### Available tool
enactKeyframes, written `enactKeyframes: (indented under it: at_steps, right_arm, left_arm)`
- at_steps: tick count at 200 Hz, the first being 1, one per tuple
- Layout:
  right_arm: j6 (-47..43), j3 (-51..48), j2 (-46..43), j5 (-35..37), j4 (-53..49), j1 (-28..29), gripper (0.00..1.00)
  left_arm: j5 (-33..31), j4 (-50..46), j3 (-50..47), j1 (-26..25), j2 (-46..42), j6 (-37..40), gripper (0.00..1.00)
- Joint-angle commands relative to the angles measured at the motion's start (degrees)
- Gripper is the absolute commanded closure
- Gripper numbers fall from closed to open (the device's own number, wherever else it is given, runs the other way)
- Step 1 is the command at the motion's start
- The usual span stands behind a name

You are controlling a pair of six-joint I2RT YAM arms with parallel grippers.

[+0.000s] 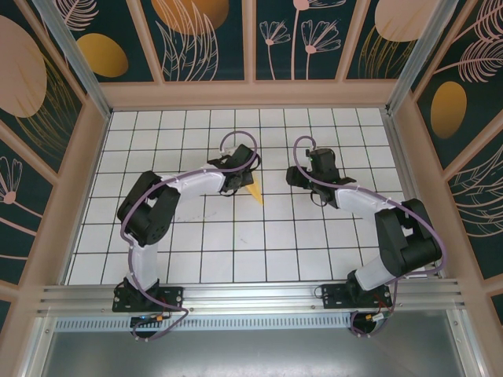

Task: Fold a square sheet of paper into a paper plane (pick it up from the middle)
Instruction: Turn over the paper plane at the top-center of the table.

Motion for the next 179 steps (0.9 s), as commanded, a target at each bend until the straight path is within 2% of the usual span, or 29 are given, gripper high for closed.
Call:
enactKeyframes:
  at_steps: [1,38,69,108,130,149,179]
  right_arm:
    - [0.66,-1.10,-2.61,-0.32,2.03,-0.85,0.32]
    - [2.70,-2.22,-5.74,-1.62,2.78,-2.15,0.32]
    - [5.23,-3.06,-9.31,-5.80,3.05,-3.70,0.31]
    - [8.83,-2.92,-10.27,-12.86,3.17,-3.74,0.31]
    - [11.21,-3.34,-10.30,-15.10,3.87,-3.33,0.32]
    - [12.90,-3.97,-9.83,-14.81,4.29,-2.31,0.33]
    - [14.18,-3.80,-7.45,-13.53,4.36,0.19,0.36]
  left_arm:
    - [1.33,3.74,-0.94,0.03,-3.27,0.38,0.99]
    - [7.75,10.44,-1.54,0.06,-6.91,5.93,1.00]
    - [17.61,18.76,-3.07,0.54,-7.88,9.50,1.00]
    - [32.07,32.74,-6.96,2.41,-5.59,6.80,1.00]
    - [37.98,39.52,-8.91,3.73,-2.26,3.41,1.00]
    - [41.93,44.90,-10.39,4.98,0.66,0.09,1.00]
    - [43.17,47.44,-11.73,6.13,3.69,-2.26,1.00]
